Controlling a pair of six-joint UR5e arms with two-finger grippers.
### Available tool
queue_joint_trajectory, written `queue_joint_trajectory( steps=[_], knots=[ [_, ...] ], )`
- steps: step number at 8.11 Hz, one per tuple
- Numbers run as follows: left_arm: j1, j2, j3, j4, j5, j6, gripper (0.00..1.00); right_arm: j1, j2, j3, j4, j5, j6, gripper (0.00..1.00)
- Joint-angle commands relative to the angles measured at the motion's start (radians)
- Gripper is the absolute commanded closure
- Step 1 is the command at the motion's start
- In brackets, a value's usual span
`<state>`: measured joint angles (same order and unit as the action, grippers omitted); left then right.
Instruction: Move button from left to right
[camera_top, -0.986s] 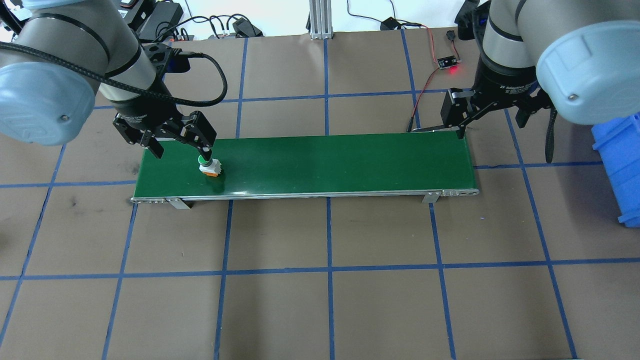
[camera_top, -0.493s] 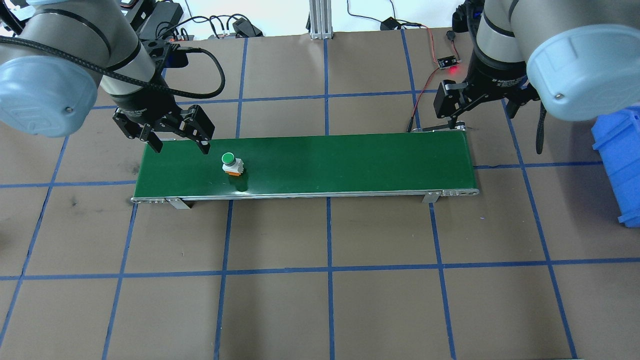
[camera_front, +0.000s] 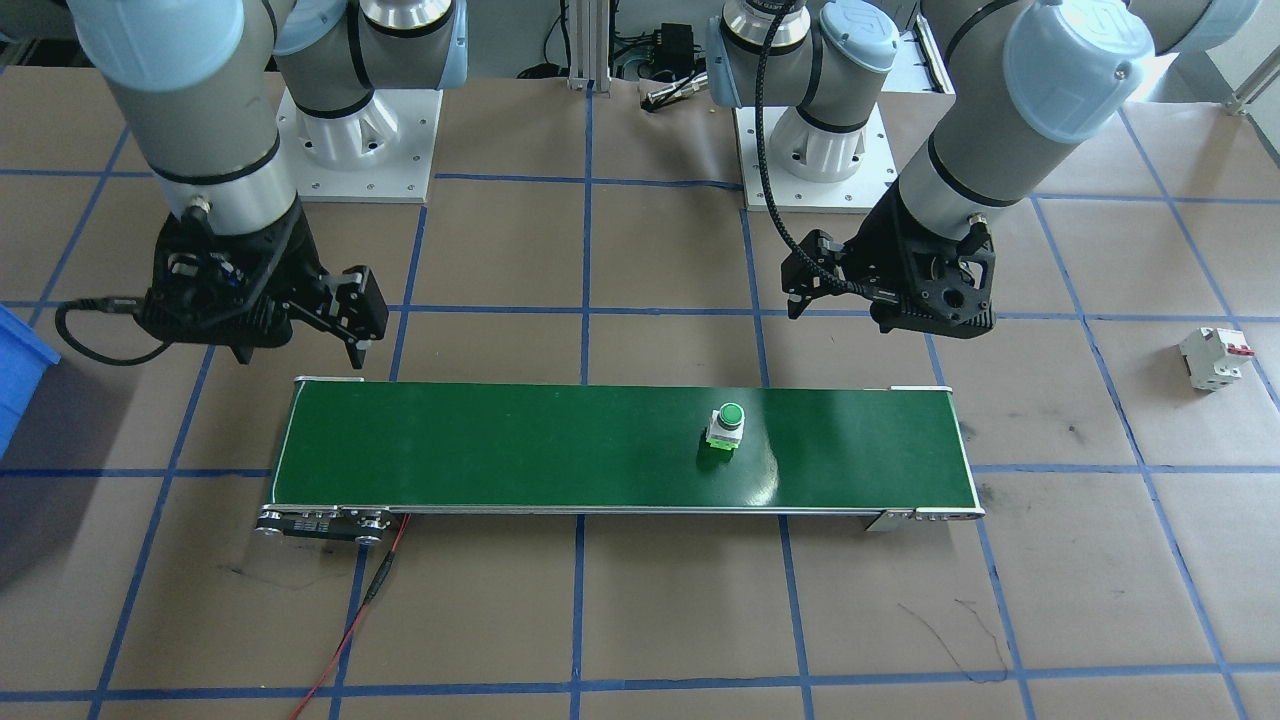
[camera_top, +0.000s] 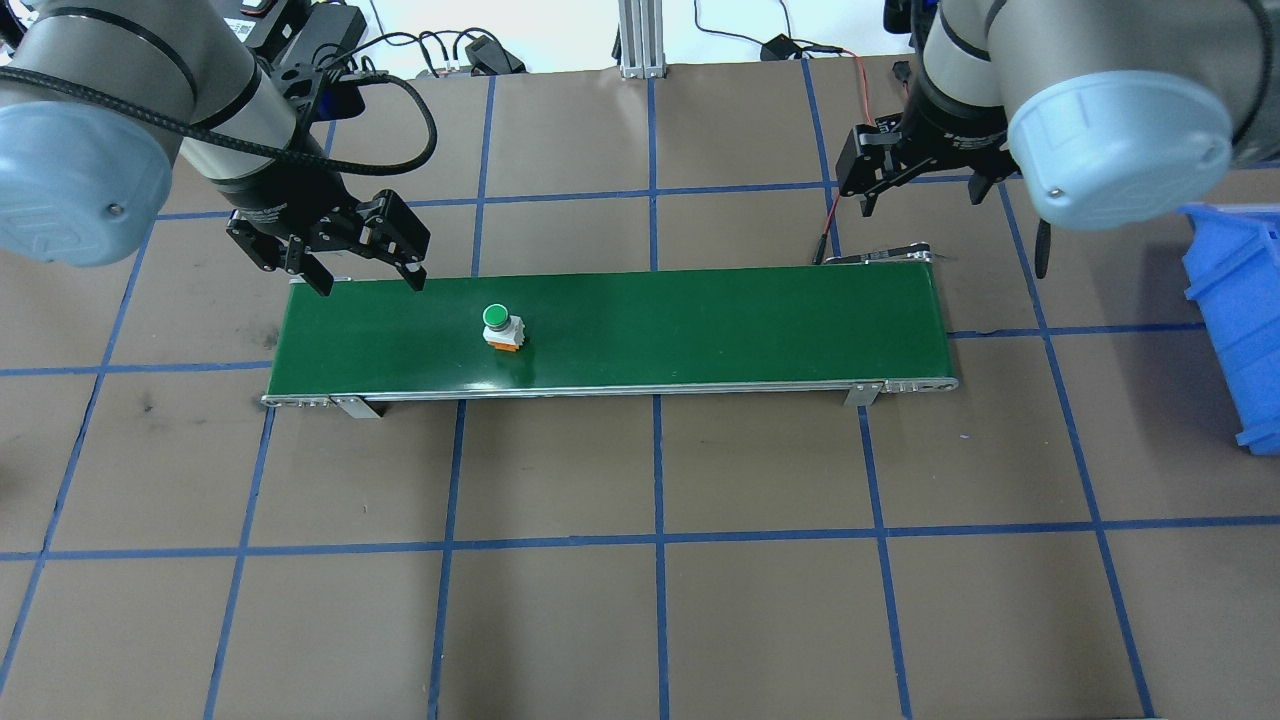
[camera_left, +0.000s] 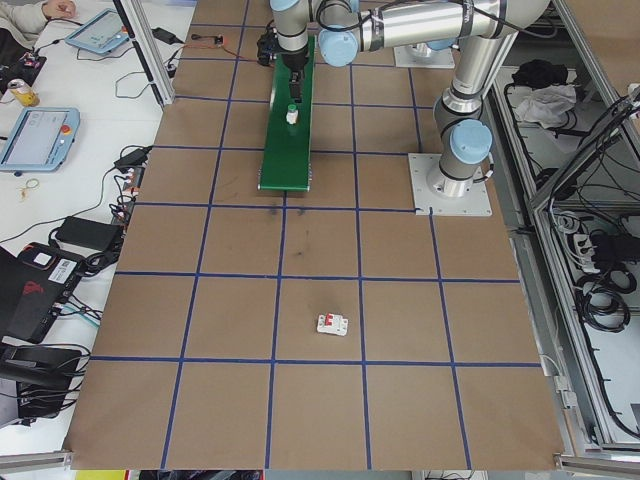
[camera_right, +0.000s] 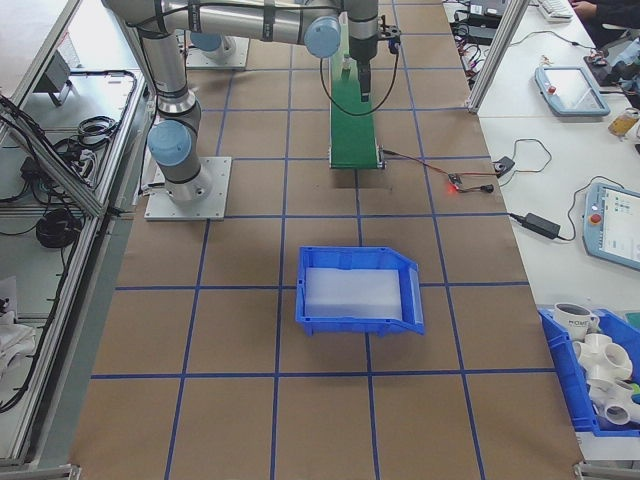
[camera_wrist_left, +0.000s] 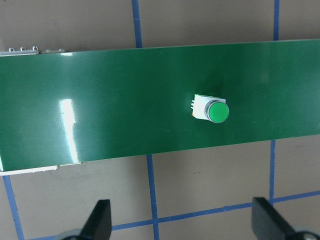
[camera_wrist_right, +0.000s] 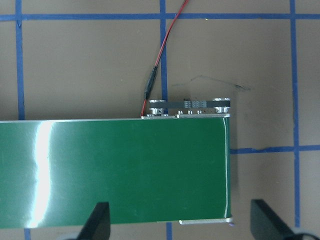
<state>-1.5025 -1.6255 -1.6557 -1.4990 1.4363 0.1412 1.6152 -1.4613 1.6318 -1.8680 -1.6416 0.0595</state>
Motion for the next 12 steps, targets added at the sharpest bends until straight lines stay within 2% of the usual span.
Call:
queue_joint_trajectory(
  steps=[1,4,5,6,7,10,12],
  knots=[
    [0.017,0.001,0.020,0.017,0.010,0.030,0.00,0.000,0.094,0.002,-0.178,0.029,0.098,0.00],
    [0.004,0.009,0.014,0.014,0.038,0.021,0.00,0.000,0.099,0.011,-0.152,0.025,0.095,0.00],
    [0.004,0.013,0.008,0.017,0.112,0.028,0.00,0.000,0.104,0.041,-0.148,0.048,0.094,0.00],
    [-0.001,0.009,0.007,0.017,0.133,0.022,0.00,0.000,0.104,0.090,-0.151,0.128,0.108,0.00],
    [-0.002,0.012,0.004,0.014,0.137,0.020,0.00,0.000,0.102,0.106,-0.143,0.158,0.170,0.00],
    [-0.008,-0.008,0.016,0.034,0.138,-0.040,0.00,0.009,0.090,0.108,-0.106,0.172,0.189,0.00],
    [-0.013,-0.011,0.010,0.034,0.147,-0.034,0.00,0.017,0.088,0.108,-0.106,0.235,0.219,0.00]
  ],
)
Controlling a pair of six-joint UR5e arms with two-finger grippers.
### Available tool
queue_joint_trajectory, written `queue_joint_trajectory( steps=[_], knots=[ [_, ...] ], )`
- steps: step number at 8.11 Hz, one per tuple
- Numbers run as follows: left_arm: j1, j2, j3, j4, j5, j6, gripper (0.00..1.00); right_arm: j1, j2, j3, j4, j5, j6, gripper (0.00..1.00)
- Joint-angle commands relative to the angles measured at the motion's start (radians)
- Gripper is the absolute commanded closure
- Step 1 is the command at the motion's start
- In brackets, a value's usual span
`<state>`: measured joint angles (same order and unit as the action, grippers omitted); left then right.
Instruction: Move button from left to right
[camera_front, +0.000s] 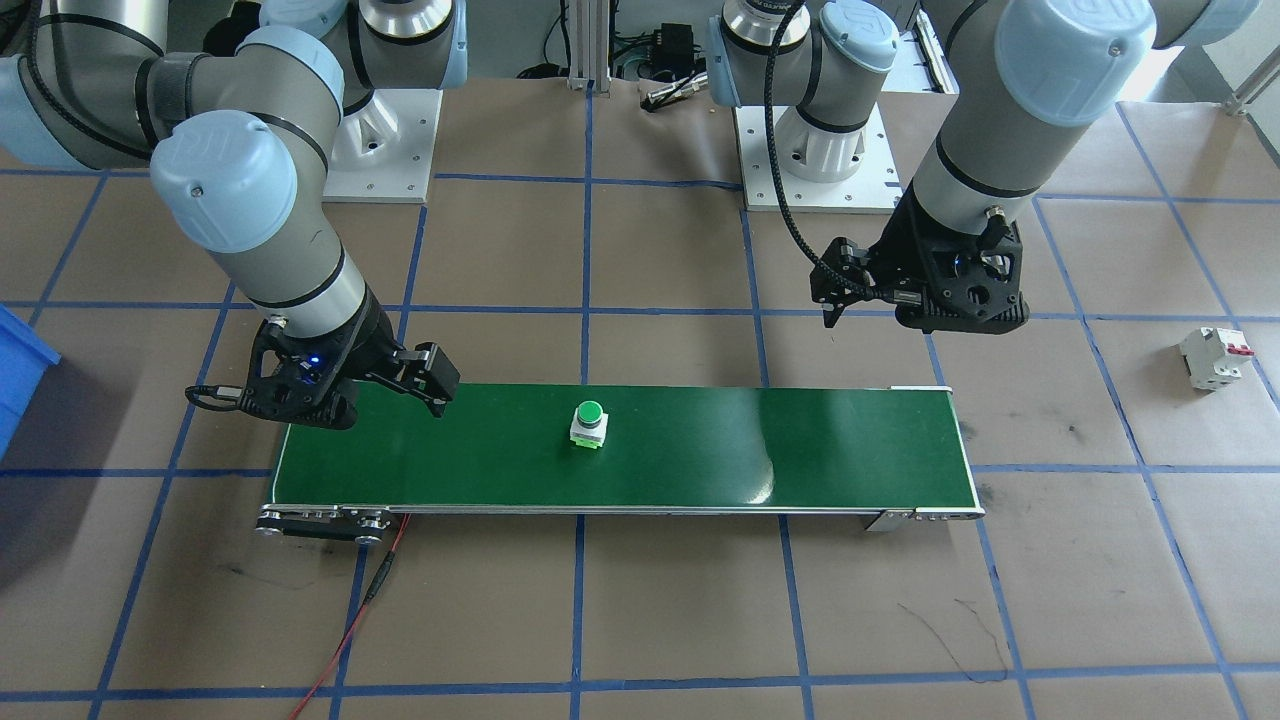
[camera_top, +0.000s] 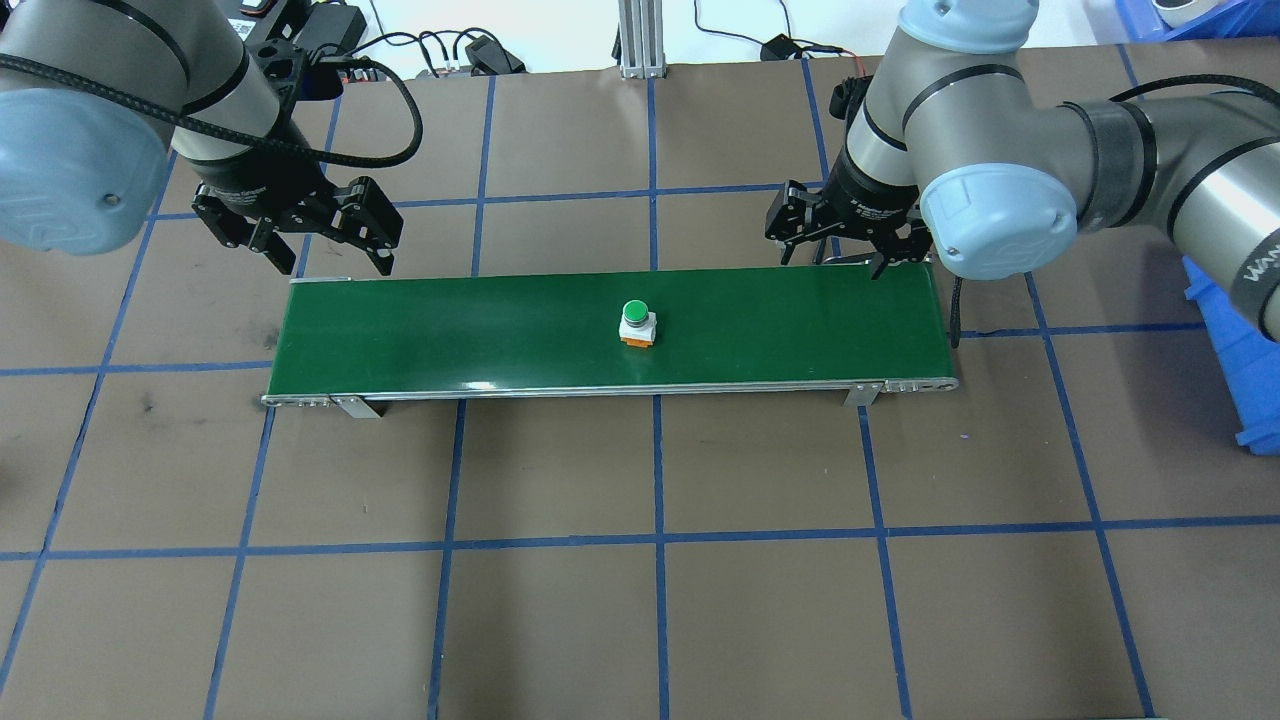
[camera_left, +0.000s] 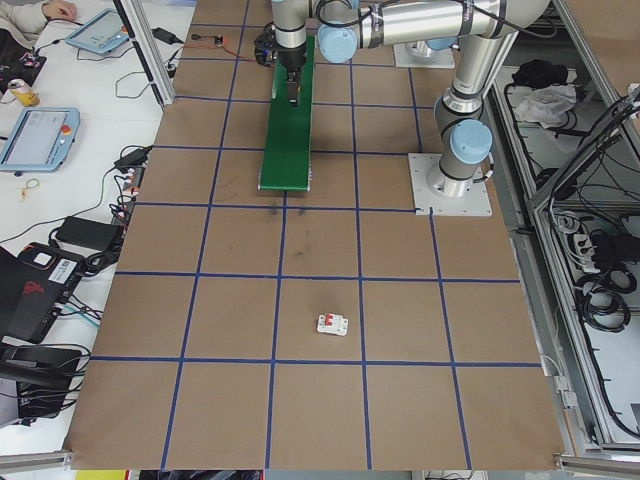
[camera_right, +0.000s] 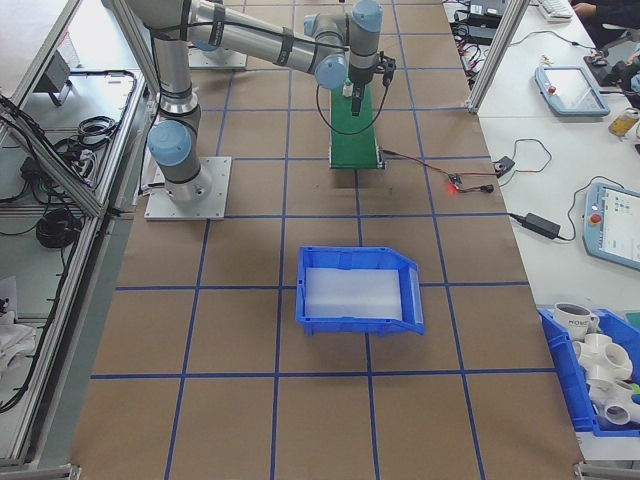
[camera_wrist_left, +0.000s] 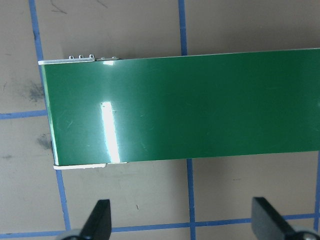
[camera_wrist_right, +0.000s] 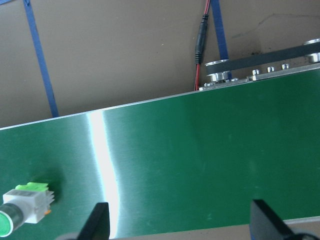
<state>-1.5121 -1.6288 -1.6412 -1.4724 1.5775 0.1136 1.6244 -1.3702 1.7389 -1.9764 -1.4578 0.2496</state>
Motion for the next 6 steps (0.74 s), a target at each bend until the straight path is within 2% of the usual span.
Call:
queue_joint_trajectory(
  steps=[1,4,6],
  knots=[
    [-0.005,-0.017,0.001,0.010,0.006,-0.002,0.00,0.031,-0.003,-0.002,-0.015,0.082,0.093,0.00],
    [-0.010,0.006,-0.008,0.003,0.006,-0.012,0.00,0.077,0.019,-0.005,-0.051,0.088,0.190,0.00],
    [-0.010,-0.011,0.000,0.010,0.035,-0.002,0.00,0.091,0.098,-0.004,-0.099,0.090,0.198,0.00]
  ],
)
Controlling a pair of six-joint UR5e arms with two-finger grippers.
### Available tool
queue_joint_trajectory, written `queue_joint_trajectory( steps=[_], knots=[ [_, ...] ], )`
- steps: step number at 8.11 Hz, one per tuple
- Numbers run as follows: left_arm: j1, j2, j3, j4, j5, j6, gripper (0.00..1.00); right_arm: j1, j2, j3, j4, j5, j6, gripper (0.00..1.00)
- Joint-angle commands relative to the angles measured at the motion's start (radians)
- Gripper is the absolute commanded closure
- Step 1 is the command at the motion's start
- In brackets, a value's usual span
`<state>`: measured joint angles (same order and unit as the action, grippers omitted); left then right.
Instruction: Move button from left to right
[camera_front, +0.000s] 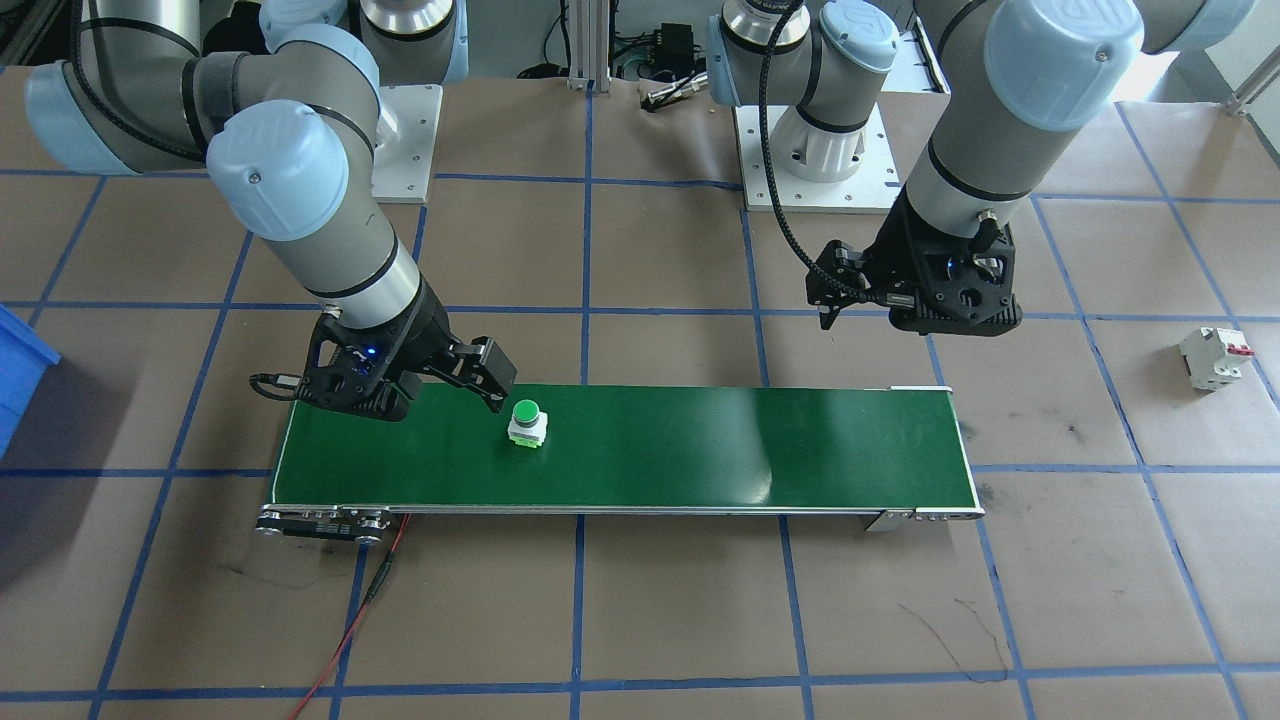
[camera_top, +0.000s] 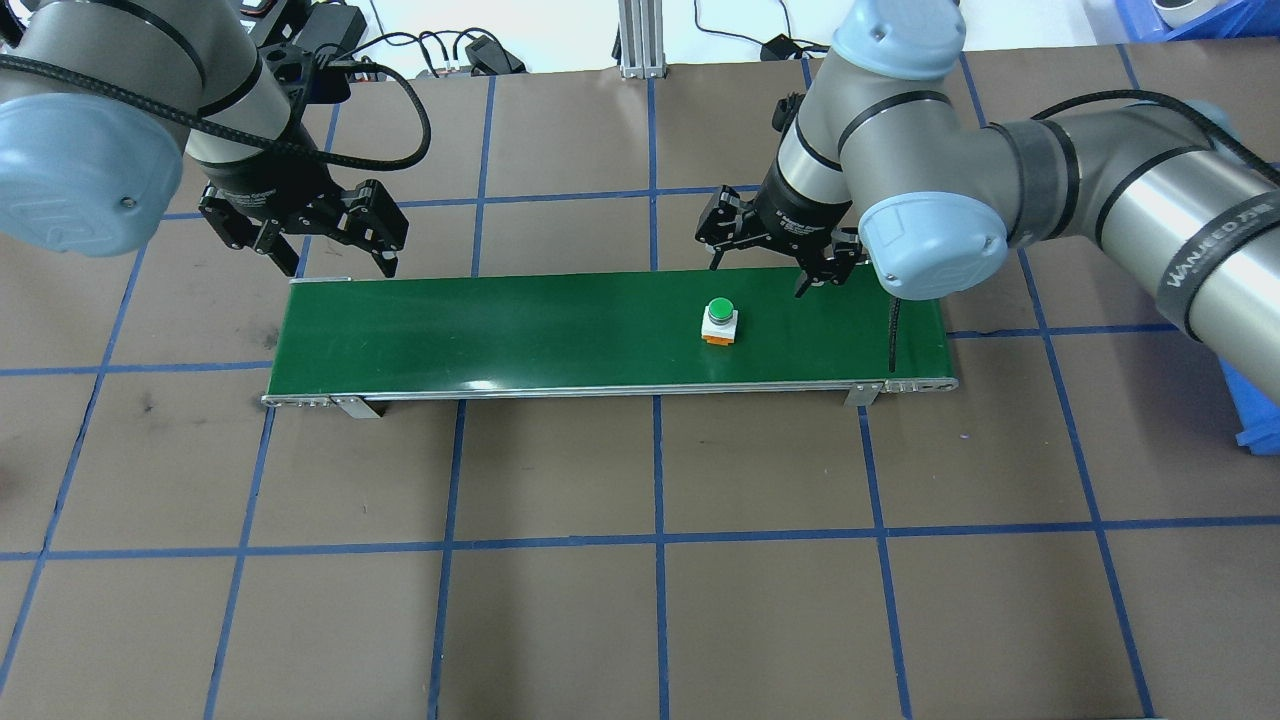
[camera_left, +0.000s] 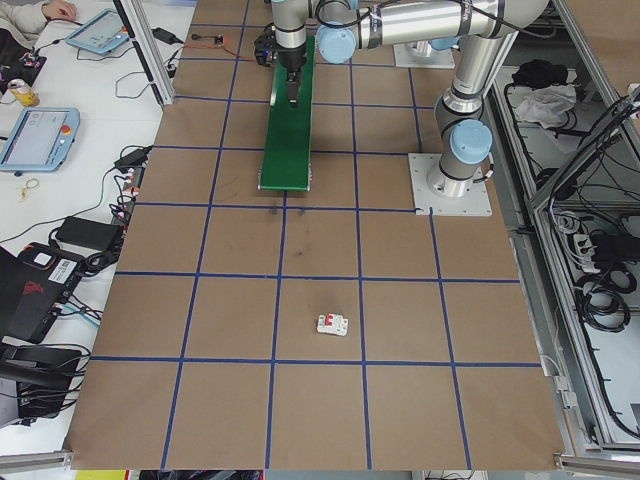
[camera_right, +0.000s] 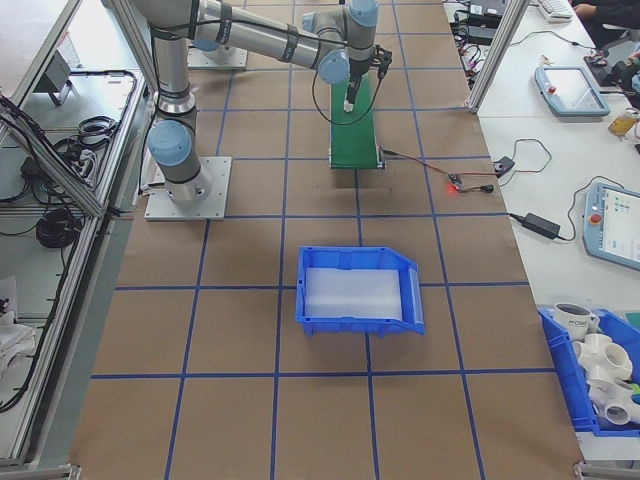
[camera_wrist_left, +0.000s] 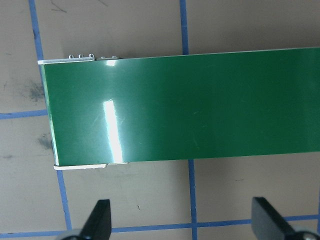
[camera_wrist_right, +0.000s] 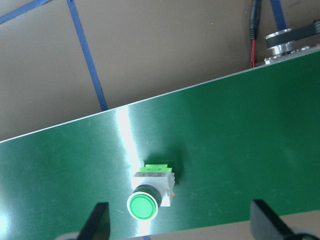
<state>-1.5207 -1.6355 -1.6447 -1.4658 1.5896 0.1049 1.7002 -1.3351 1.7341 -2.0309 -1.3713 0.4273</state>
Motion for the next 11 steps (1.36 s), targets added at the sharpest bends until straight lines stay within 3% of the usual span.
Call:
queue_joint_trajectory(
  steps=[1,2,3,4,6,7,8,9,11],
  knots=[
    [-0.001,-0.004,0.005,0.004,0.013,0.007,0.00,0.015,0.080,0.001,-0.057,0.000,0.011,0.00],
    [-0.002,0.011,0.003,-0.004,0.010,0.007,0.00,0.015,0.094,0.007,-0.048,-0.032,-0.014,0.00],
    [-0.007,0.020,0.000,-0.010,0.022,0.007,0.00,0.013,0.112,0.007,-0.032,-0.131,-0.044,0.00],
    [-0.007,0.011,-0.006,-0.001,0.020,0.007,0.00,0.013,0.114,0.005,0.009,-0.185,-0.047,0.02],
    [-0.010,0.019,-0.006,-0.010,0.023,0.007,0.00,0.007,0.116,0.004,0.059,-0.187,-0.053,0.29],
    [-0.010,0.019,-0.007,-0.007,0.036,0.006,0.00,0.001,0.116,-0.001,0.066,-0.198,-0.105,0.56],
    [-0.009,0.011,-0.006,0.002,0.073,0.007,0.00,-0.022,0.105,-0.002,0.070,-0.203,-0.149,0.95],
    [-0.010,0.005,0.003,0.004,0.064,0.004,0.00,-0.072,0.082,-0.011,0.086,-0.227,-0.171,1.00],
    [-0.012,0.012,-0.004,0.004,0.034,-0.001,0.00,-0.180,0.027,-0.072,0.156,-0.259,-0.336,1.00]
  ],
)
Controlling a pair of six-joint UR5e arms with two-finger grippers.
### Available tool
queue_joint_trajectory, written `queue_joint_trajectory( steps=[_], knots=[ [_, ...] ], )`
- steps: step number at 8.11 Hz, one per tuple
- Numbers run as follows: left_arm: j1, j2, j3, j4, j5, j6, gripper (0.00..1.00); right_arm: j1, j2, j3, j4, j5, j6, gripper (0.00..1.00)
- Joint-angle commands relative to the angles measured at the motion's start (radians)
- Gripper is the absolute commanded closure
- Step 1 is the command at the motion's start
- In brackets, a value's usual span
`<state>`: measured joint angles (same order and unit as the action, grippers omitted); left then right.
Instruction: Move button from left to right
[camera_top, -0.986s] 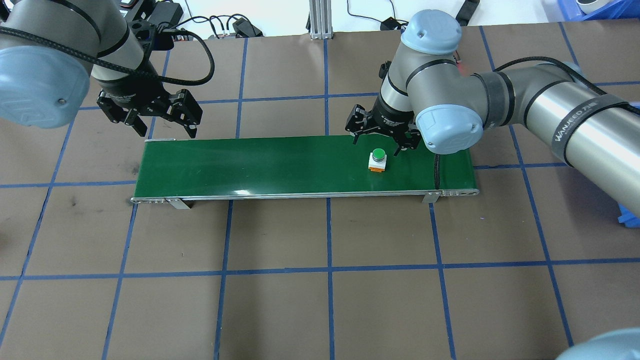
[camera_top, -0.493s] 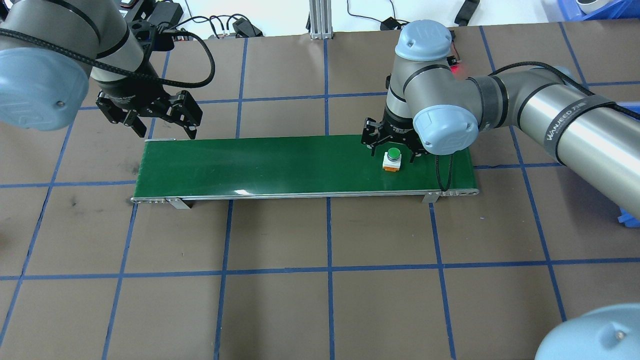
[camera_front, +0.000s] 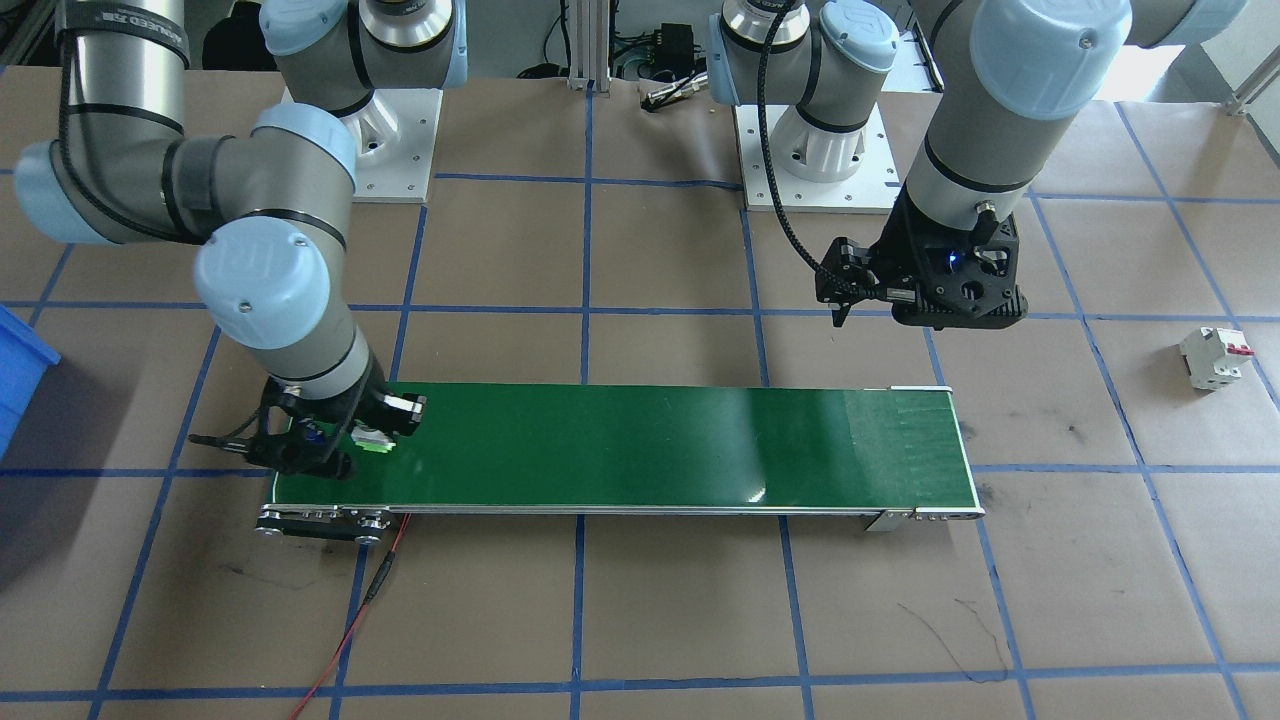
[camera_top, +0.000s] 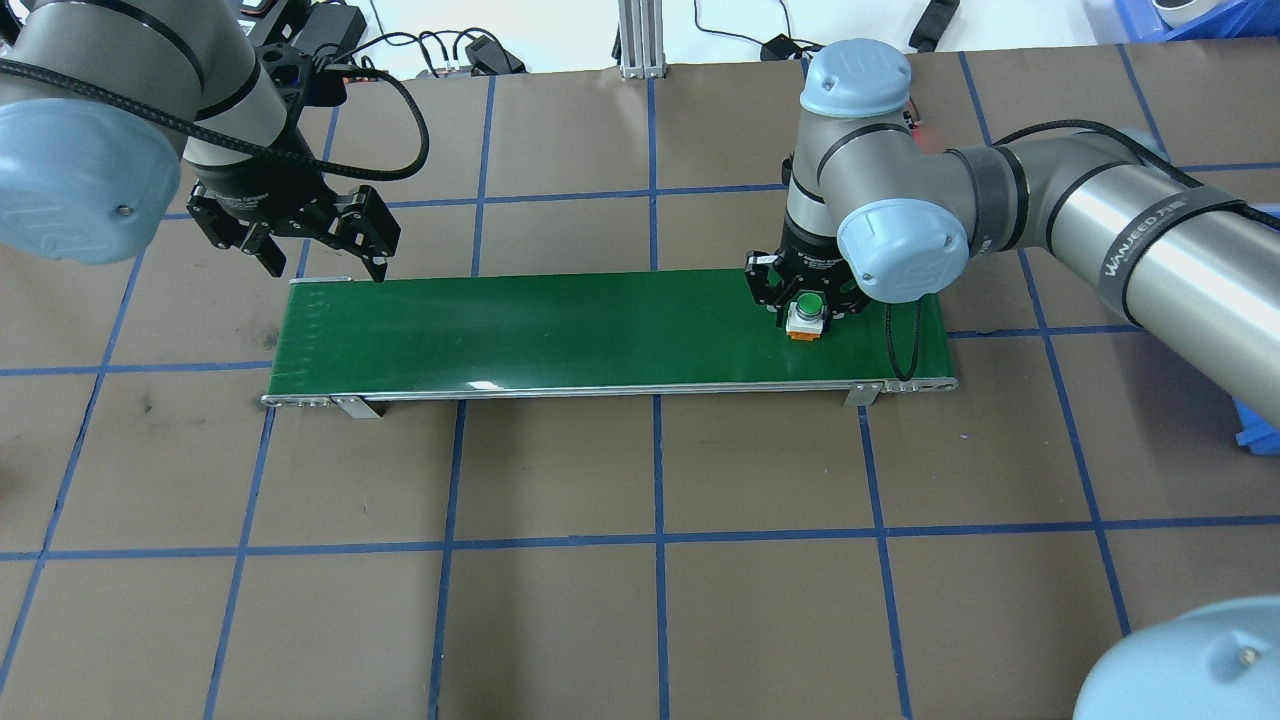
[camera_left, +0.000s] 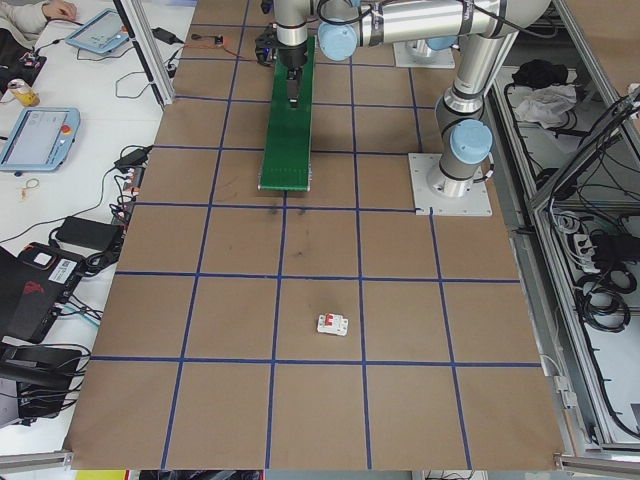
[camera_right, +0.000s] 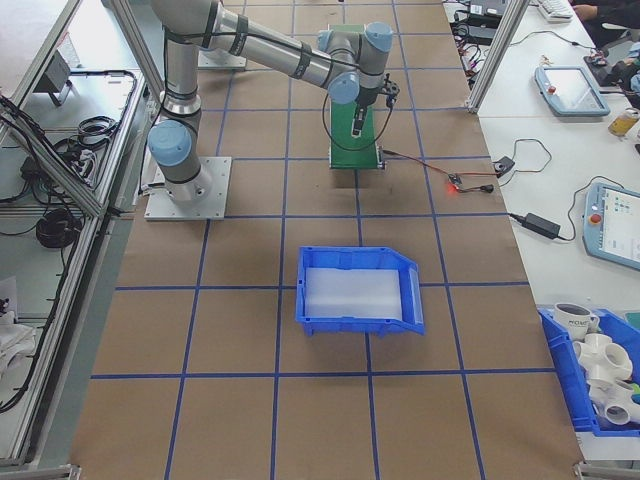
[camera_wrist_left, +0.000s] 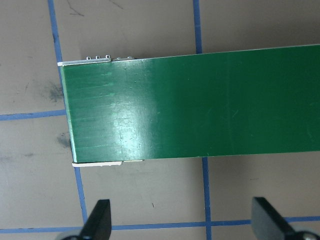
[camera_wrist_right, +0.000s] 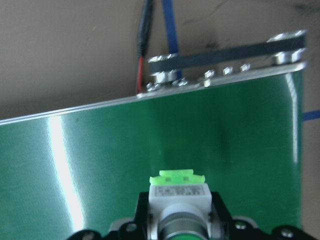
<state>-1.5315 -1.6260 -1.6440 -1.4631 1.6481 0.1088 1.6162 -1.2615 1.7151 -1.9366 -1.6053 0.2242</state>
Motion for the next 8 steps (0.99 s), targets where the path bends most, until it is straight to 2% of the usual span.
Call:
queue_joint_trajectory(
  steps=[1,3,4,5,7,8],
  knots=[
    [-0.001,0.003,-0.005,0.001,-0.027,-0.004,0.00,-0.173,-0.065,-0.101,0.109,-0.036,-0.255,1.00],
    [-0.001,0.009,0.001,0.000,-0.024,0.003,0.00,-0.368,-0.104,-0.130,0.136,-0.051,-0.598,1.00],
    [-0.002,0.011,0.001,-0.002,-0.027,0.003,0.00,-0.468,-0.130,-0.130,0.154,-0.088,-0.744,1.00],
    [-0.004,0.011,0.001,-0.002,-0.027,0.003,0.00,-0.540,-0.137,-0.130,0.145,-0.149,-0.881,1.00],
    [-0.019,0.014,0.001,0.000,-0.025,0.003,0.00,-0.692,-0.115,-0.129,0.096,-0.157,-1.146,1.00],
    [-0.022,0.020,0.004,0.000,-0.016,0.003,0.00,-0.754,-0.058,-0.129,-0.001,-0.153,-1.290,1.00]
  ],
)
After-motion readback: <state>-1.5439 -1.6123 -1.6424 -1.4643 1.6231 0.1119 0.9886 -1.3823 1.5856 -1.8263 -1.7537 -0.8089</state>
